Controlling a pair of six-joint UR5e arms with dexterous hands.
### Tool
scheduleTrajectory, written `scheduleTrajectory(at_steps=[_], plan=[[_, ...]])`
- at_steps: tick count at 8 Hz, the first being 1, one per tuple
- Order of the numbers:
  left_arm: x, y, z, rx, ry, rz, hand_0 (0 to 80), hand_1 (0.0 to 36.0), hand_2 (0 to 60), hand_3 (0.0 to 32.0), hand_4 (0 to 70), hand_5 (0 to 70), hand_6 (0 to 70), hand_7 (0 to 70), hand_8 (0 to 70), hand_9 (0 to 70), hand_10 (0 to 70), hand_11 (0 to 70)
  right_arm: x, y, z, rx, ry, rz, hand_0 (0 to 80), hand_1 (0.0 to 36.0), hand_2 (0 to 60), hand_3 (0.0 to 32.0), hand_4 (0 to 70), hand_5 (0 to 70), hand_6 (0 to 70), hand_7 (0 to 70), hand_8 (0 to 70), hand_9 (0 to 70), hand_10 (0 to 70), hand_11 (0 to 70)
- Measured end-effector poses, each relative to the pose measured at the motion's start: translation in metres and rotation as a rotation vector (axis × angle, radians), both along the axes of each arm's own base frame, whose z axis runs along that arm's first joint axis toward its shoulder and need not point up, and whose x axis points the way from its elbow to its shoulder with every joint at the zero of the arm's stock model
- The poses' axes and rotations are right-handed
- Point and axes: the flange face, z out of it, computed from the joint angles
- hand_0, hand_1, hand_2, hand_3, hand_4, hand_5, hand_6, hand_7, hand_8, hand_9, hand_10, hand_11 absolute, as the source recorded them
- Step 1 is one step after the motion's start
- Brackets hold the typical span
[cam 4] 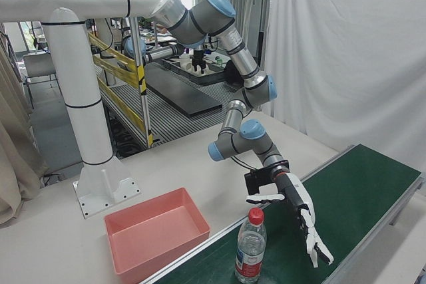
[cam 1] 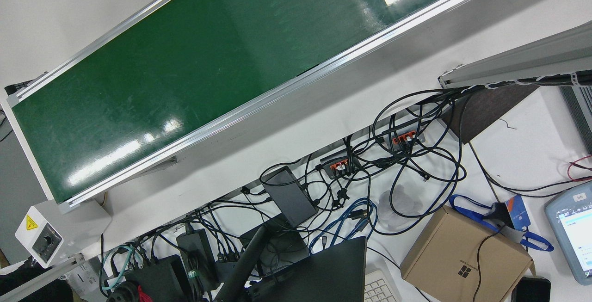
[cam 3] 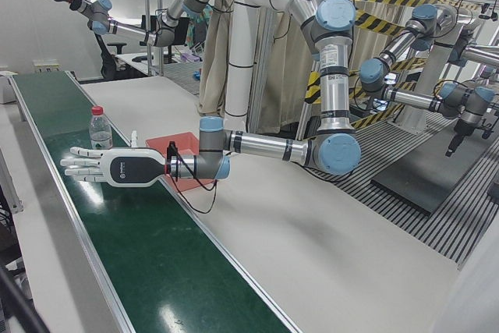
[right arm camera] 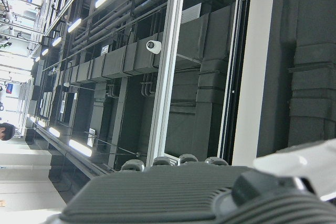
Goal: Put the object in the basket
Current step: 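Close the left hand around the clear water bottle on the belt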
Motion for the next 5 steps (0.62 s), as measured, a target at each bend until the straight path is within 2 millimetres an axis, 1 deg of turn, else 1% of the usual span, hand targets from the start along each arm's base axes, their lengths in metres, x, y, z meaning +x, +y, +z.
scheduleTrajectory(at_steps=[3,5], plan=[[0.006,0.001,-0.006,0.007,0.003,0.008,50.3,11.0,0.0,0.6,10.9,17.2,2.2,1.4,2.0,0.6,6.3,10.5,0.000,0.000,0.000,0.000,0.000,0.000,0.0,0.0,0.0,0.0,0.0,0.0,0.0,0.0,0.0,0.0,0.0,0.0],[0.021,0.005,-0.012,0.007,0.002,0.030,50.4,11.3,0.0,0.4,11.2,17.6,2.5,1.5,2.2,1.1,6.4,10.8,0.000,0.000,0.000,0.000,0.000,0.000,0.0,0.0,0.0,0.0,0.0,0.0,0.0,0.0,0.0,0.0,0.0,0.0]])
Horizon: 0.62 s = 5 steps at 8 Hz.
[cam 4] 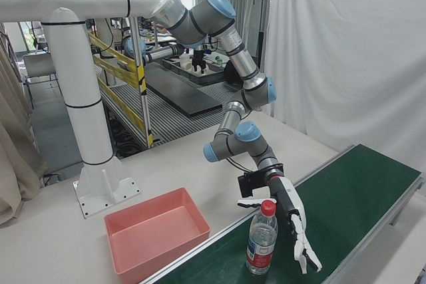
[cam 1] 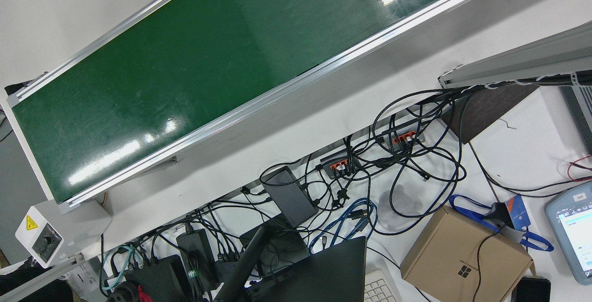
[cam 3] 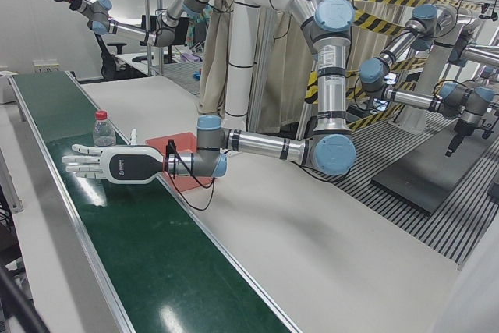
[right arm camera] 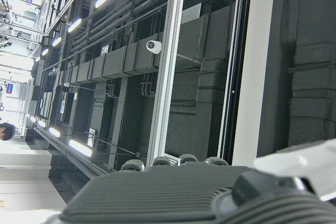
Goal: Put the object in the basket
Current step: 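Close the left hand around the clear water bottle on the belt, then lift the bottle off the belt with the left hand toward the robot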
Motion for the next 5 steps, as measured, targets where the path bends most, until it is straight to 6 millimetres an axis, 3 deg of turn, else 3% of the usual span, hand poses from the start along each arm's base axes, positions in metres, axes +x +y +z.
scheduleTrajectory(at_steps=[2,3,4,5], plan=[[0.0069,0.0007,-0.0031,-0.003,-0.004,0.008,50.8,12.2,0.0,0.0,11.6,20.7,3.2,2.4,3.9,3.3,7.5,12.4,0.0001,0.0001,0.0000,0.000,0.000,0.000,0.0,0.0,0.0,0.0,0.0,0.0,0.0,0.0,0.0,0.0,0.0,0.0],[0.0076,0.0002,-0.0042,-0.005,-0.005,0.008,55.0,18.8,6.4,0.0,11.6,35.7,6.7,8.6,11.4,13.4,14.6,23.2,0.0001,0.0001,0.0000,0.000,0.000,0.000,0.0,0.0,0.0,0.0,0.0,0.0,0.0,0.0,0.0,0.0,0.0,0.0],[0.0067,-0.0004,-0.0068,-0.016,-0.010,0.007,60.7,25.0,21.4,0.0,20.5,52.1,16.0,26.7,25.3,33.6,29.7,44.7,0.0001,0.0001,0.0000,0.000,0.000,0.000,0.0,0.0,0.0,0.0,0.0,0.0,0.0,0.0,0.0,0.0,0.0,0.0],[0.0015,-0.0018,-0.0086,-0.045,-0.013,-0.010,60.1,23.6,45.5,0.0,57.8,70.0,46.7,45.7,47.1,54.2,42.2,60.2,0.0001,0.0001,0.0000,0.000,0.000,0.000,0.0,0.0,0.0,0.0,0.0,0.0,0.0,0.0,0.0,0.0,0.0,0.0]])
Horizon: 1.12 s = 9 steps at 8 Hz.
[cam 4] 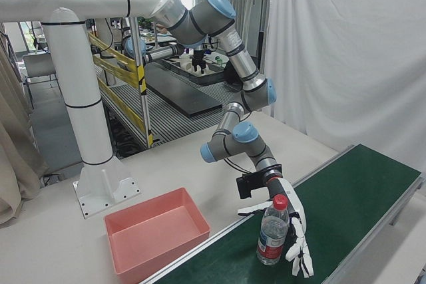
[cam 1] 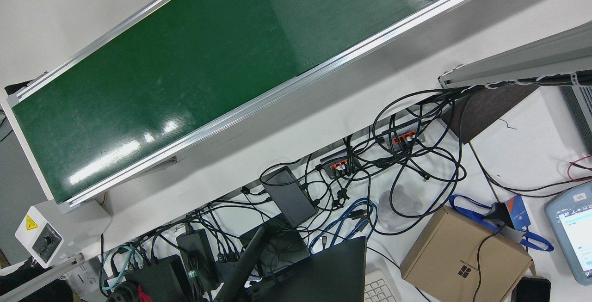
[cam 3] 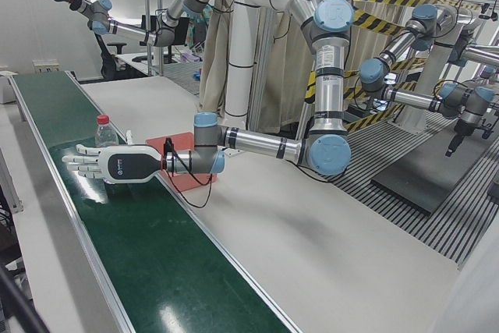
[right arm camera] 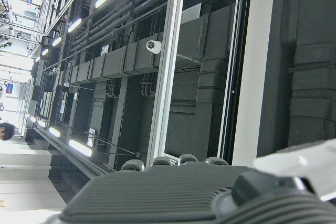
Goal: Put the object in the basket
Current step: 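Lift the bottle off the belt with the left hand toward the robot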
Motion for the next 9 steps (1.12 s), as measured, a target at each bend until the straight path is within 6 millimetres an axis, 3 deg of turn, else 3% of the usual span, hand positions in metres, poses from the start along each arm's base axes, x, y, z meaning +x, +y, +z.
scheduleTrajectory(at_steps=[1,3,6,8,9], plan=[[-0.009,-0.001,0.000,-0.038,0.007,-0.037,59.8,28.8,60.0,0.0,60.6,70.0,58.4,52.4,53.9,62.0,45.6,65.4,0.000,0.000,0.000,0.000,0.000,0.000,0.0,0.0,0.0,0.0,0.0,0.0,0.0,0.0,0.0,0.0,0.0,0.0],[-0.025,0.002,-0.005,-0.080,0.005,-0.081,60.3,30.7,60.0,0.0,54.6,70.0,59.0,53.6,54.6,63.1,45.8,65.9,0.000,0.000,0.000,0.000,0.000,0.000,0.0,0.0,0.0,0.0,0.0,0.0,0.0,0.0,0.0,0.0,0.0,0.0],[-0.046,0.023,-0.038,-0.066,0.019,-0.092,58.6,32.1,60.0,0.0,46.4,70.0,53.9,50.3,52.4,61.5,44.4,64.1,0.000,0.000,0.000,0.000,0.000,0.000,0.0,0.0,0.0,0.0,0.0,0.0,0.0,0.0,0.0,0.0,0.0,0.0],[-0.063,0.054,-0.053,-0.047,0.034,-0.074,59.4,32.0,60.0,0.0,47.0,70.0,51.9,50.3,50.8,60.6,43.4,62.6,0.000,0.000,0.000,0.000,0.000,0.000,0.0,0.0,0.0,0.0,0.0,0.0,0.0,0.0,0.0,0.0,0.0,0.0],[-0.067,0.083,-0.059,-0.042,0.038,-0.043,59.2,31.4,60.0,0.0,47.0,69.9,50.4,49.7,49.8,59.6,42.1,60.7,0.000,0.000,0.000,0.000,0.000,0.000,0.0,0.0,0.0,0.0,0.0,0.0,0.0,0.0,0.0,0.0,0.0,0.0]])
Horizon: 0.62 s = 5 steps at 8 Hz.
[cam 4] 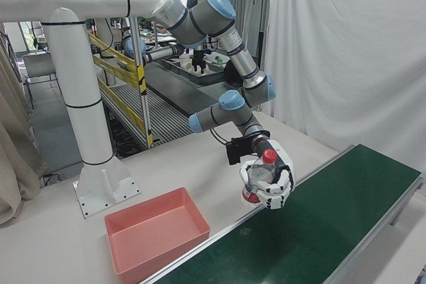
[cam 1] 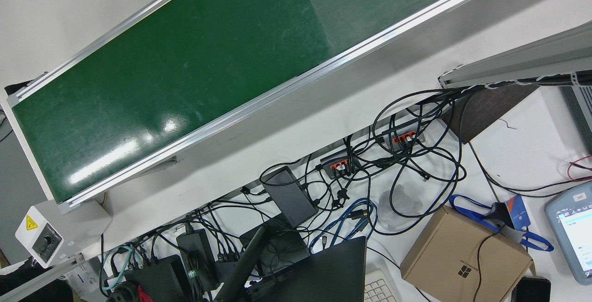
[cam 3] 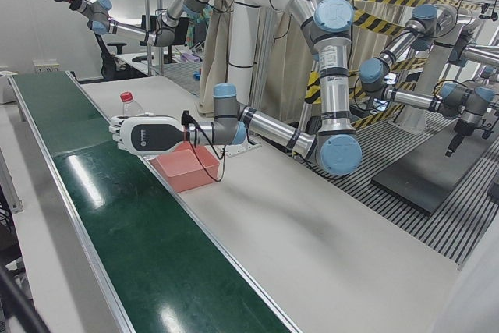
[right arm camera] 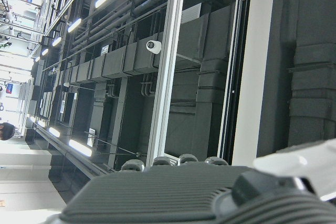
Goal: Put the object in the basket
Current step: 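Lift the bottle off the belt with the left hand toward the robot, then carry the bottle with the left hand over the pink tray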
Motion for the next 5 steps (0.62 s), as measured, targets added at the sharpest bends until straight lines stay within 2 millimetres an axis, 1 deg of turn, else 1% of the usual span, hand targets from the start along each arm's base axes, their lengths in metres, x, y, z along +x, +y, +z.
scheduleTrajectory(at_steps=[1,2,3,4,5], plan=[[-0.001,0.027,-0.005,0.009,0.009,0.036,60.1,31.6,60.0,0.0,47.2,69.6,49.4,49.3,49.3,59.1,41.6,60.1,0.000,0.000,0.000,0.000,0.000,0.000,0.0,0.0,0.0,0.0,0.0,0.0,0.0,0.0,0.0,0.0,0.0,0.0],[0.000,0.059,-0.012,0.024,0.024,0.086,60.7,31.6,60.0,0.0,44.8,67.5,47.2,47.4,48.6,58.1,41.5,59.9,0.000,0.000,0.000,0.000,0.000,0.000,0.0,0.0,0.0,0.0,0.0,0.0,0.0,0.0,0.0,0.0,0.0,0.0],[0.002,0.087,-0.019,0.035,0.036,0.136,61.5,31.5,60.0,0.0,41.4,64.3,43.6,44.5,47.6,56.9,41.5,60.0,0.000,0.000,0.000,0.000,0.000,0.000,0.0,0.0,0.0,0.0,0.0,0.0,0.0,0.0,0.0,0.0,0.0,0.0],[0.005,0.109,-0.026,0.045,0.044,0.180,62.4,31.8,60.0,0.0,40.3,62.9,41.7,43.0,47.2,56.4,41.5,60.1,0.000,0.000,0.000,0.000,0.000,0.000,0.0,0.0,0.0,0.0,0.0,0.0,0.0,0.0,0.0,0.0,0.0,0.0],[0.012,0.127,-0.030,0.054,0.041,0.220,63.1,31.5,60.0,0.0,40.9,61.8,40.6,42.5,46.1,54.8,40.3,58.4,0.000,0.000,0.000,0.000,0.000,0.000,0.0,0.0,0.0,0.0,0.0,0.0,0.0,0.0,0.0,0.0,0.0,0.0]])
